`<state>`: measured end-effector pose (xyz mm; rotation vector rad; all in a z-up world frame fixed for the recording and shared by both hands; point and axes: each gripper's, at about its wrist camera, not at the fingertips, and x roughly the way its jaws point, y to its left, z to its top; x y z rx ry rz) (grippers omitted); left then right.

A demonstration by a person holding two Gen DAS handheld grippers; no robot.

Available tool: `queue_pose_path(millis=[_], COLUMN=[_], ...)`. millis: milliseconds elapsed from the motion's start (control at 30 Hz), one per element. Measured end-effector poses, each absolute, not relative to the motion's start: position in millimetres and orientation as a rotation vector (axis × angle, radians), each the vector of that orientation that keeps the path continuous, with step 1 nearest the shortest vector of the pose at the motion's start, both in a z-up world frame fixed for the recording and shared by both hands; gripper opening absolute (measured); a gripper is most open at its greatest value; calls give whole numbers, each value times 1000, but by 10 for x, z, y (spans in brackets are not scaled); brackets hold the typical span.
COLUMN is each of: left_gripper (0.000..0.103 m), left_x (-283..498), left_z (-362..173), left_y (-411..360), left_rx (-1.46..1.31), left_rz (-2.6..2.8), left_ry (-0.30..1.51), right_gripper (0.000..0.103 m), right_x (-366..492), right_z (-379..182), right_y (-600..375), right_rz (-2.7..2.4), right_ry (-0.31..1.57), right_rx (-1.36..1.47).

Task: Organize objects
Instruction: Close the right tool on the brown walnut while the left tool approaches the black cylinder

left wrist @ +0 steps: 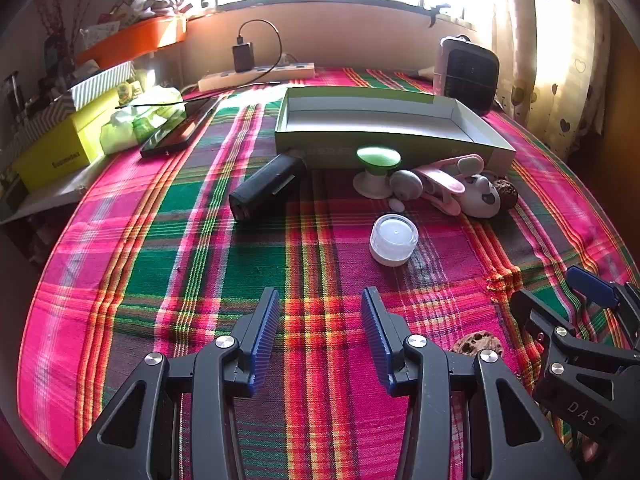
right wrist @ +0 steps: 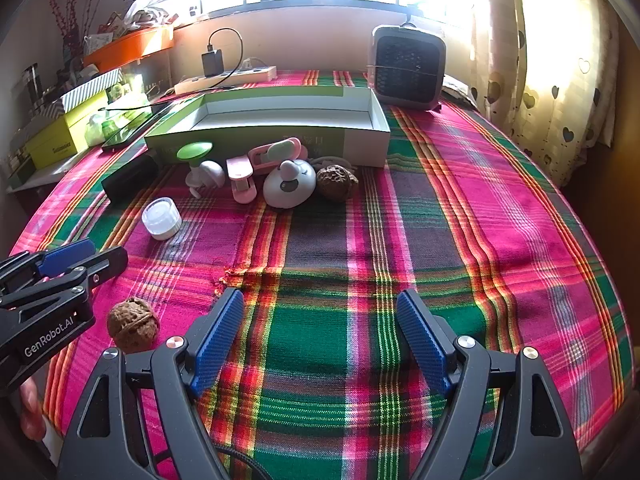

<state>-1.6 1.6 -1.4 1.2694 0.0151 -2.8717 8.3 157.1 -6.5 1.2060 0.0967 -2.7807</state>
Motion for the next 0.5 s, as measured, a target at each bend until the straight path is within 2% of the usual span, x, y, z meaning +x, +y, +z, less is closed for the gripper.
queue_pose_path(millis=[500], left_gripper=[41], left_x=[-18], left_z=[-9], left_y=[25], left_rx=[1267], left_rz=[-2873], left_ry=[12], right_gripper=[79], right_x=[91], right_z=[-71], right_y=[1562], right_rz=[-2782], right_ry=[98], right_rx=[1202])
